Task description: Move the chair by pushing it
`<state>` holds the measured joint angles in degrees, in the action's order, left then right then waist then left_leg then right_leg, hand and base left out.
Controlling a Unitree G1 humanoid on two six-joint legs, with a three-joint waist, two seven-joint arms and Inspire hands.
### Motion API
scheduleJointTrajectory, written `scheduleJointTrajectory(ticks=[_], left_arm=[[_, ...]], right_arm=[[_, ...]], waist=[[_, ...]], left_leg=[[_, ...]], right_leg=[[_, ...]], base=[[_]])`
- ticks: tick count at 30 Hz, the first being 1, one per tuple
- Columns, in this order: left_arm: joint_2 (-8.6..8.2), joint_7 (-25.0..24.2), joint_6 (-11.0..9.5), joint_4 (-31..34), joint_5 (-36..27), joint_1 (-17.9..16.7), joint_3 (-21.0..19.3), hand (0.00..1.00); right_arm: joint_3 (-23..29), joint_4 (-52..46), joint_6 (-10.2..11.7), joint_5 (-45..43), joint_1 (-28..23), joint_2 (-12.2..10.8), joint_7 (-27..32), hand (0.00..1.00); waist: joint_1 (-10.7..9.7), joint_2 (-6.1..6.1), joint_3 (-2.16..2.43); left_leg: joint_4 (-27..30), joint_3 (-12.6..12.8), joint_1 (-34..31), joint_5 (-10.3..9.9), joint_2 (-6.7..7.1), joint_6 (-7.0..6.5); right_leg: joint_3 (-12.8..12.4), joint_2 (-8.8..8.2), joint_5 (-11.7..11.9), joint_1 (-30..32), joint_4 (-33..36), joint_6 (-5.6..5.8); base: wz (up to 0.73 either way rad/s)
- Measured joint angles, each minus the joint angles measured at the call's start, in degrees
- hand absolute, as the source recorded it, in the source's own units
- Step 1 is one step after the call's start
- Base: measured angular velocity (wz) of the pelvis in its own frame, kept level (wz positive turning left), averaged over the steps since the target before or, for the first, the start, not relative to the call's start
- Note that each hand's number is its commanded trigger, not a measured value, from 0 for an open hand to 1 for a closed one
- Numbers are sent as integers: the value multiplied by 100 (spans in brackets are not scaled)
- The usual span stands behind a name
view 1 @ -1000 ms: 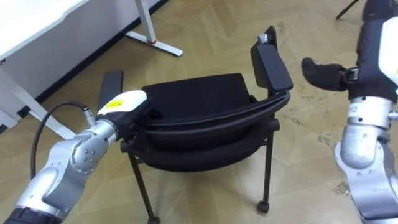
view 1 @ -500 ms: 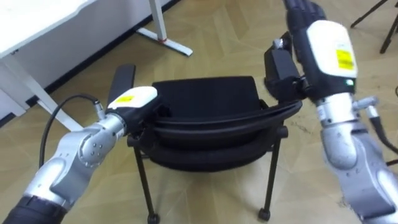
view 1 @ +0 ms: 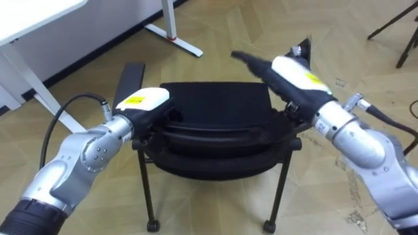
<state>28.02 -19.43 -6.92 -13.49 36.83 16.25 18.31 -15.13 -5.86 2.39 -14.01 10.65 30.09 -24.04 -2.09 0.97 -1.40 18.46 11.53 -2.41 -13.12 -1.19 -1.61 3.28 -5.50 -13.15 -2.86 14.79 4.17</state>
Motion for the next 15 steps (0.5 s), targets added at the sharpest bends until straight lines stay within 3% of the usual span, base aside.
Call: scheduleJointTrajectory(ticks=[5,10,15], left_arm=[[2,-54,-9,23,22,13,0,100],[8,-124,14,24,63,59,0,100],[9,-179,94,23,86,82,-11,100]], right_arm=[[2,58,-4,934,165,71,-1031,0],[3,62,-11,1595,232,113,-1579,0],[46,56,-115,1624,389,126,-1947,0]], waist=[[31,59,13],[47,135,19],[29,137,20]], left_leg=[[2,1,8,0,-3,1],[1,38,21,0,-6,1],[4,34,17,1,-18,2]], right_leg=[[1,4,2,-13,-5,-3],[3,4,15,-24,-30,-21],[1,11,35,-18,-40,-30]], base=[[0],[-1],[-3]])
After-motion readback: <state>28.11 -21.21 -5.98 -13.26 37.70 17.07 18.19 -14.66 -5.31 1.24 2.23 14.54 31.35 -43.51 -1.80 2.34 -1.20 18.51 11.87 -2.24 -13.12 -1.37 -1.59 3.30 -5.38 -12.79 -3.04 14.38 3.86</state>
